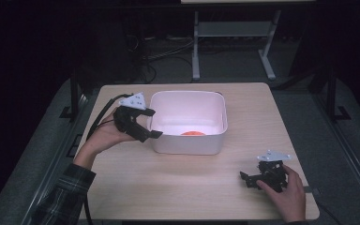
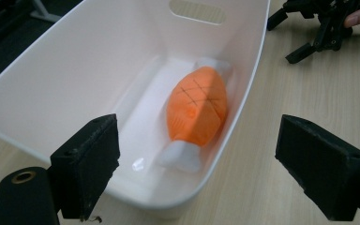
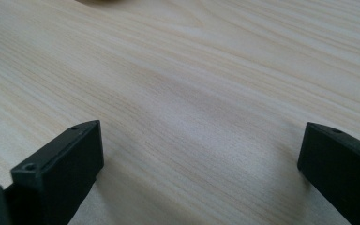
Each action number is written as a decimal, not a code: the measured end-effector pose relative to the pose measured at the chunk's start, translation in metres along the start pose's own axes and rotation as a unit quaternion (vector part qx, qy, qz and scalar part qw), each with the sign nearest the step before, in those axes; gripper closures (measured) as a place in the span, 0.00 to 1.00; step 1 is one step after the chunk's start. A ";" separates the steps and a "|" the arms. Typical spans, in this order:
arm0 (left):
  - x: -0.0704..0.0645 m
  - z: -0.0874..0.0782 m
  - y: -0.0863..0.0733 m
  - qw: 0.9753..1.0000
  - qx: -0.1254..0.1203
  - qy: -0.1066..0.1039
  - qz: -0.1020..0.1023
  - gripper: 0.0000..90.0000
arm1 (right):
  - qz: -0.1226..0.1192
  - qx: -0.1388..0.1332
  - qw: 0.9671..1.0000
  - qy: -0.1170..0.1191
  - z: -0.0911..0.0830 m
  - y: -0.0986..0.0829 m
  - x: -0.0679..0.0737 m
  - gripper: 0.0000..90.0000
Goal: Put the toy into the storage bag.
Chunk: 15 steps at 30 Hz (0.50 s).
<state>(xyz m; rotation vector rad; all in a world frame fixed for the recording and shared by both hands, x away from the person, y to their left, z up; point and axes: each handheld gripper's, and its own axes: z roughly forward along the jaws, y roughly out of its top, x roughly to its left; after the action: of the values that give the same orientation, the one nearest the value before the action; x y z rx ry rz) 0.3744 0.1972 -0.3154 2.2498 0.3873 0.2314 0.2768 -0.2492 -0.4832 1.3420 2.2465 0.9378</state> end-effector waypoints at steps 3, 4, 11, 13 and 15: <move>-0.002 -0.006 -0.012 1.000 -0.007 0.015 -0.011 0.15 | 0.000 0.000 1.000 0.000 0.000 0.000 0.000 0.00; -0.003 -0.008 -0.016 1.000 -0.011 0.019 -0.015 0.15 | 0.000 0.000 1.000 0.000 0.000 0.000 0.000 0.00; -0.011 -0.015 -0.044 0.998 -0.019 0.042 -0.037 0.15 | 0.000 0.000 1.000 0.000 0.000 0.000 0.000 0.00; -0.013 -0.016 -0.051 0.998 -0.019 0.049 -0.042 0.15 | 0.000 0.000 1.000 0.001 0.000 0.000 0.000 0.00; -0.016 -0.018 -0.059 0.997 -0.021 0.054 -0.049 0.15 | 0.000 0.000 1.000 0.000 0.000 0.000 0.000 0.00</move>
<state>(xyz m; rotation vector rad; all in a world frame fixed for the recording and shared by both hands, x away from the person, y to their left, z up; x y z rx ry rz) 0.3428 0.2400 -0.3494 2.1767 0.5441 0.3083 0.2769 -0.2492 -0.4832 1.3414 2.2476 0.9382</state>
